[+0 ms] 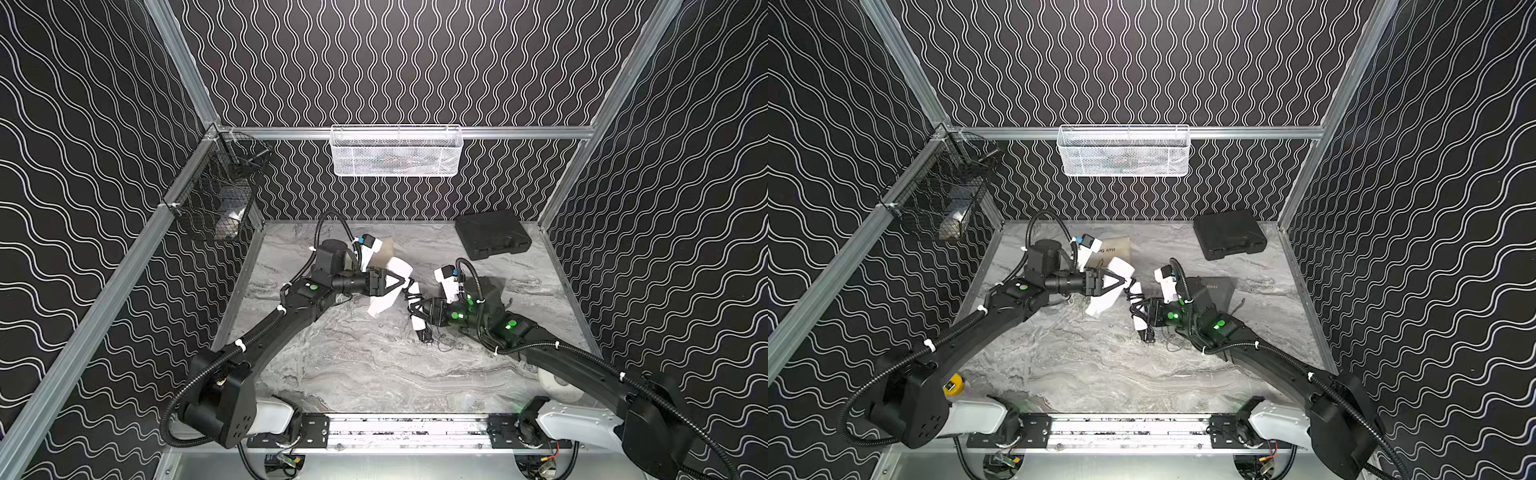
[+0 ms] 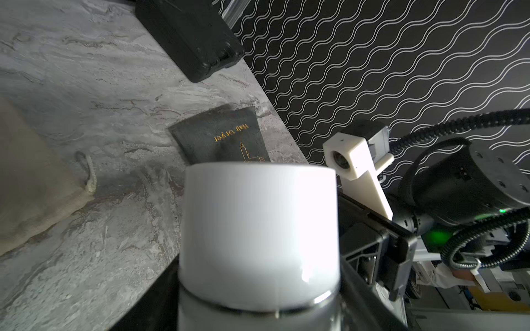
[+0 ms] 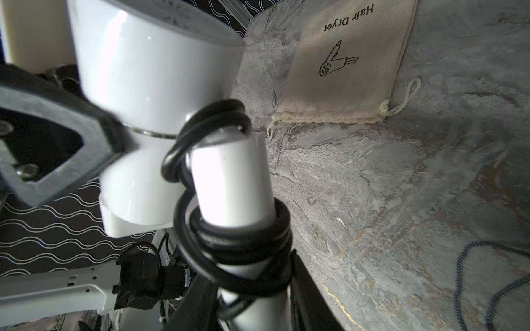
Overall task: Pack away hair dryers
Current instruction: Fold the hair dryer.
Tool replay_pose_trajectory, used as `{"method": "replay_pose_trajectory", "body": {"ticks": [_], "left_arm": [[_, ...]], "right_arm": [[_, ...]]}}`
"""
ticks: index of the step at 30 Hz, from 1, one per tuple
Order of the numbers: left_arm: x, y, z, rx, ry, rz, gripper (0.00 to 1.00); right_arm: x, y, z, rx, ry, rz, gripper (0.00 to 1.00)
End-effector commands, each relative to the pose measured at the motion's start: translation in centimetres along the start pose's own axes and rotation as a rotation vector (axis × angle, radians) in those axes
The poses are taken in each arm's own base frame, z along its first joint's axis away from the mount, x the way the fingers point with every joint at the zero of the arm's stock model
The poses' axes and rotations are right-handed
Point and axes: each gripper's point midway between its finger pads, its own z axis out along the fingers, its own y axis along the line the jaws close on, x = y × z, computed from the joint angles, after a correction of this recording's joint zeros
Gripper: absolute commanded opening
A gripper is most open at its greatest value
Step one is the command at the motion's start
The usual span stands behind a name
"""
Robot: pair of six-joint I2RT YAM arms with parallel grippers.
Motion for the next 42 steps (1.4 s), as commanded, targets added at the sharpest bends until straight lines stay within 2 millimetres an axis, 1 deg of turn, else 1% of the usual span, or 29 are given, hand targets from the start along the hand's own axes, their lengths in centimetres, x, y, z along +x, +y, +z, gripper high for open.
{"method": "replay_pose_trajectory", "body": {"ticks": [1,3,5,7,8,11,15,18,22,26,29,34,42], "left_arm": [[-4.2,-0.9,-0.5,-0.019,-0.167,0.107,0.0],[-4.0,-0.8,-0.6,-0.022,-0.145,0.108,0.0],[-4.0,-0.5,-0.8,-0.021,-0.141,0.103,0.0],[-4.2,-0.2,-1.3,-0.023,-0.15,0.103,0.0],[-4.2,-0.1,-1.6,-0.024,-0.151,0.105,0.0],[-4.3,0.0,-2.1,-0.029,-0.138,0.125,0.0],[-4.3,-0.2,-2.4,-0.003,-0.122,0.139,0.0],[-4.5,-1.0,-2.6,0.037,-0.128,0.152,0.0],[-4.4,-2.0,-2.5,0.107,-0.126,0.162,0.0],[-4.1,-3.1,-2.5,0.179,-0.111,0.163,0.0],[-3.7,-3.8,-2.6,0.23,-0.096,0.161,0.0],[-3.2,-4.3,-2.5,0.28,-0.071,0.156,0.0],[-3.5,-4.8,-2.6,0.316,-0.079,0.158,0.0]], "right_arm": [[0.5,4.1,-0.7,-0.176,0.044,-0.072,0.36],[0.8,2.7,-0.8,-0.106,0.046,-0.077,0.43],[0.7,1.3,-1.4,-0.039,0.03,-0.079,0.56],[0.3,0.3,-2.1,0.002,0.014,-0.076,0.66],[0.1,-0.1,-2.5,0.015,0.006,-0.075,0.7],[-0.6,-0.3,-3.9,0.022,-0.017,-0.084,0.78],[-1.1,-0.1,-5.0,-0.006,-0.021,-0.091,0.8],[-1.0,-0.1,-5.3,-0.057,-0.003,-0.063,0.81],[-0.7,0.9,-5.2,-0.151,0.015,-0.058,0.8],[-0.8,1.1,-5.1,-0.165,0.015,-0.074,0.79],[-1.1,1.8,-5.1,-0.203,0.009,-0.087,0.79],[-1.5,2.6,-5.0,-0.243,-0.003,-0.093,0.79],[-1.4,3.1,-4.2,-0.295,0.035,-0.076,0.73]]}}
